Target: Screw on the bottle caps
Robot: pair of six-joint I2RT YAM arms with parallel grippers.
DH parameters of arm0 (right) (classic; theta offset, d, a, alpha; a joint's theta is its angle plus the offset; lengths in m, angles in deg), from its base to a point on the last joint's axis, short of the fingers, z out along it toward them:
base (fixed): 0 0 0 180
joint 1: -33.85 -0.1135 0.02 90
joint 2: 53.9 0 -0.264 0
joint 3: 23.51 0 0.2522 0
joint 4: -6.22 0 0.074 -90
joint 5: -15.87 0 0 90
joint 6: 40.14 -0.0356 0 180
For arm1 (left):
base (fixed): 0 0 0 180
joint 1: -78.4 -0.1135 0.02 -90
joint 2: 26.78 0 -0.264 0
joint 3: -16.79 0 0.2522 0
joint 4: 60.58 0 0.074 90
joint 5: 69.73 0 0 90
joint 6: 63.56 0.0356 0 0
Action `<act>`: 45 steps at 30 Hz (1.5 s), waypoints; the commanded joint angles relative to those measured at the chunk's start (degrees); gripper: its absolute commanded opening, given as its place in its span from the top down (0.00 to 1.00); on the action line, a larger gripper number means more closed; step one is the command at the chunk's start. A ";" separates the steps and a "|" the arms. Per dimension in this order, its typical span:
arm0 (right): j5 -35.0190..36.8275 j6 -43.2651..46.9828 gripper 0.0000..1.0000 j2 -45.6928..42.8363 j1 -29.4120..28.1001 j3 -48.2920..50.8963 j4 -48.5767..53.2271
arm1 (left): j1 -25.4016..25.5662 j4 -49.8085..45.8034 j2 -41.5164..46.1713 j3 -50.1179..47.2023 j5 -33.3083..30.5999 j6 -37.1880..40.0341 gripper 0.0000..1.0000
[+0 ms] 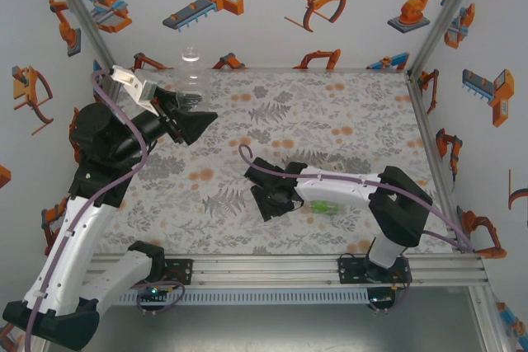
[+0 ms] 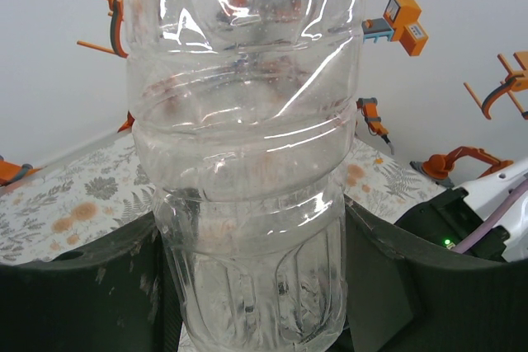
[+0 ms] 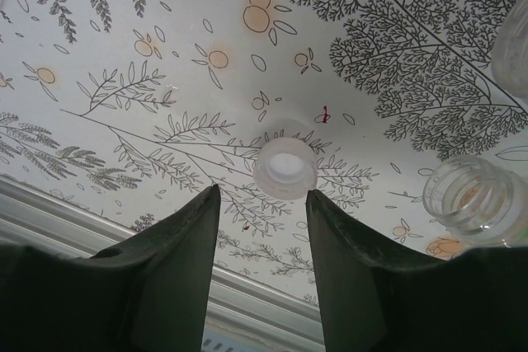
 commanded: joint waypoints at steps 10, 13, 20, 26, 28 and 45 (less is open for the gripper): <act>-0.13 -0.32 0.55 1.83 0.82 1.22 -1.20 | -0.13 2.65 -0.05 0.52 0.74 -1.57 1.00; -0.40 -0.18 0.55 2.16 0.94 1.35 -1.53 | -0.15 2.90 -0.25 0.59 0.76 -1.75 1.00; -1.01 -0.26 0.57 2.67 1.30 2.06 -2.38 | -0.16 3.51 -0.51 0.85 0.76 -2.13 1.00; -2.02 -0.29 0.61 3.40 1.80 2.79 -3.39 | -0.20 3.56 -0.73 0.86 0.75 -2.27 1.00; -2.37 -0.34 0.61 3.63 1.91 2.99 -3.66 | -0.20 3.57 -0.71 0.85 0.72 -2.28 1.00; 0.63 -0.22 0.58 -2.81 0.50 2.62 -1.99 | -0.18 4.29 -1.12 0.86 0.74 -2.74 1.00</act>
